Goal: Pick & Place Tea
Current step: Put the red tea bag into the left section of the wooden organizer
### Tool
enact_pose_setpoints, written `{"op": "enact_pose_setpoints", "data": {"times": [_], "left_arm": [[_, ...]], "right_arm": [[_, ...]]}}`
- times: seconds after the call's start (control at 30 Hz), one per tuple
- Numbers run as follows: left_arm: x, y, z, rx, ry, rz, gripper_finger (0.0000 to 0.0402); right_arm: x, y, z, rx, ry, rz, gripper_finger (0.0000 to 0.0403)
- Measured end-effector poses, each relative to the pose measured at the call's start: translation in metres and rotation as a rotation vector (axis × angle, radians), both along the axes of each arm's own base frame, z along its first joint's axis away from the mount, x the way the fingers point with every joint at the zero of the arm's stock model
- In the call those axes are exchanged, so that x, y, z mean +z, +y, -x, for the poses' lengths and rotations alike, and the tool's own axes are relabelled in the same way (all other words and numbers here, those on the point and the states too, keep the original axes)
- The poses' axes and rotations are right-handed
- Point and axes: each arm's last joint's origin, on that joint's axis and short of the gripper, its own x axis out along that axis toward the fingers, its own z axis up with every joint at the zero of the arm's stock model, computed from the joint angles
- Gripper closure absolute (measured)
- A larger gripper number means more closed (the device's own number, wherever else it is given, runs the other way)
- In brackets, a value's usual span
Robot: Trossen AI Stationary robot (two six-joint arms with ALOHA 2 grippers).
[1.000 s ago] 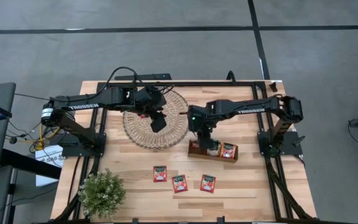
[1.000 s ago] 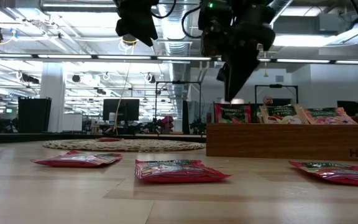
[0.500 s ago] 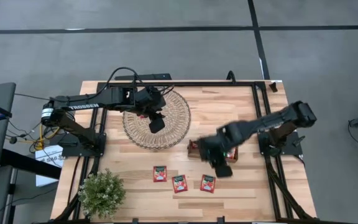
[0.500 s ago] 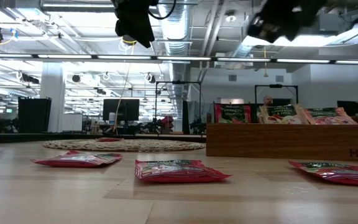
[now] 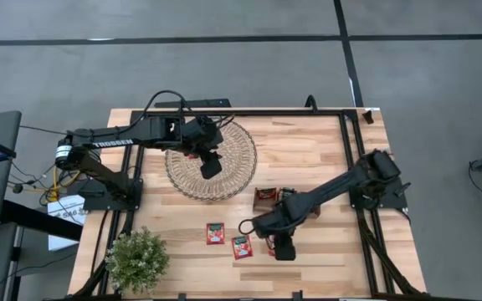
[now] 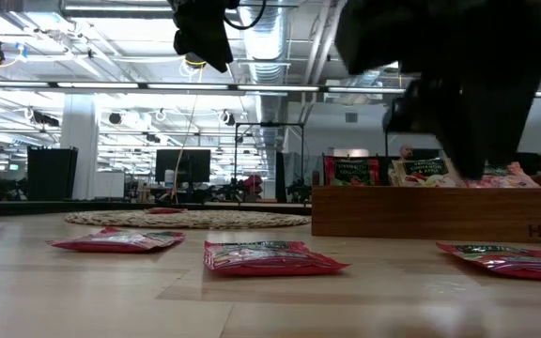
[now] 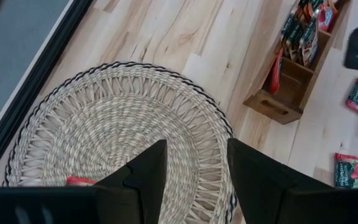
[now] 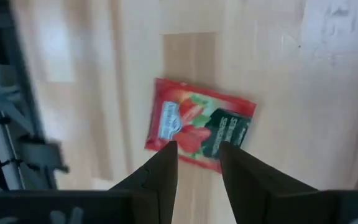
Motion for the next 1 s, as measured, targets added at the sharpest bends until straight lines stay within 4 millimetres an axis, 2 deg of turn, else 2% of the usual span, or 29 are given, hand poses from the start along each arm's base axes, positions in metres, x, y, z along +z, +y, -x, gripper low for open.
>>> {"op": "enact_pose_setpoints", "data": {"times": [0.27,0.43,1.0], "left_arm": [[0.000,-0.003,0.000,-0.014,0.009,-0.001,0.0242],[-0.001,-0.005,0.001,-0.036,0.027,-0.010,0.0242],[-0.002,-0.006,0.001,-0.040,0.030,-0.012,0.0242]], "right_arm": [[-0.036,-0.002,-0.011,-0.058,0.073,0.046,0.0290],[-0.045,-0.002,-0.014,-0.066,0.065,0.092,0.0290],[-0.037,-0.001,-0.012,-0.108,0.059,0.094,0.0290]]}}
